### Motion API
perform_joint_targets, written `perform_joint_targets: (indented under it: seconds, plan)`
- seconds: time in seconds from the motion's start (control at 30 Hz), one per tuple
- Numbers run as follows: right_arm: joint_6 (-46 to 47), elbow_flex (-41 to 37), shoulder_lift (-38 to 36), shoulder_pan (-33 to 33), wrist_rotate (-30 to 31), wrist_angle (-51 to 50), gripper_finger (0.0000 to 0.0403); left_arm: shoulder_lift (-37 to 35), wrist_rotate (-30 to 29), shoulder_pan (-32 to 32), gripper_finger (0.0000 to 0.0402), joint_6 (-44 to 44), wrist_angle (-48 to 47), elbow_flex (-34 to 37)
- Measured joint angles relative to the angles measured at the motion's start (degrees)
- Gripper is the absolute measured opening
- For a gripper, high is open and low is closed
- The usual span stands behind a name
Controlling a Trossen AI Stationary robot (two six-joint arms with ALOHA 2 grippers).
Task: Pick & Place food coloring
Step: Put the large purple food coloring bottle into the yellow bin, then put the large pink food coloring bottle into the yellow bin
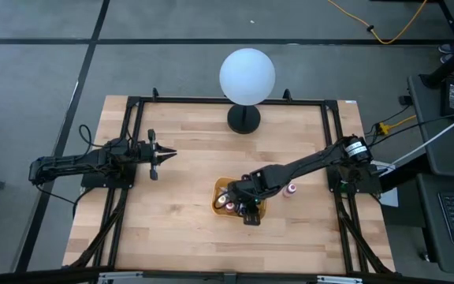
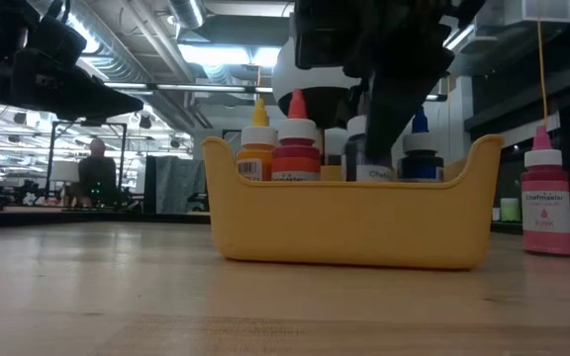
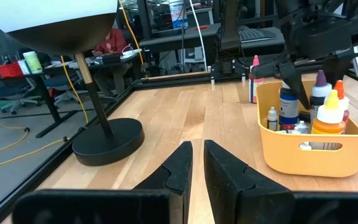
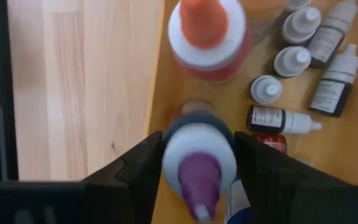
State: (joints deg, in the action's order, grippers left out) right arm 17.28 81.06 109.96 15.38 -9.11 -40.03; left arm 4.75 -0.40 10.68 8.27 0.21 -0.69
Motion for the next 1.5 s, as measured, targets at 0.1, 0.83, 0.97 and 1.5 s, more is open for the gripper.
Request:
perform_joint_targets:
  seconds: [0.1,0.83,0.97,1.5]
  plan:
    - [0.0,0.0,0.0,0.0,-0.1,0.1,0.0211,0.0,0.0,0.0,0.0038,0.0,0.0,0.0]
    - [-1.3,5.8,0.0,0.7,0.3,-3.6,0.0223,0.0,0.0,0.0,0.0038,0.0,0.0,0.0]
    - [-2.3,9.8,0.0,1.6,4.9,-9.0,0.0223,0.0,0.0,0.0,0.0036,0.0,0.0,0.0]
    - [9.9,22.9,-9.1,8.2,35.8,-38.9,0.0223,0.0,0.0,0.0,0.0037,0.0,0.0,0.0]
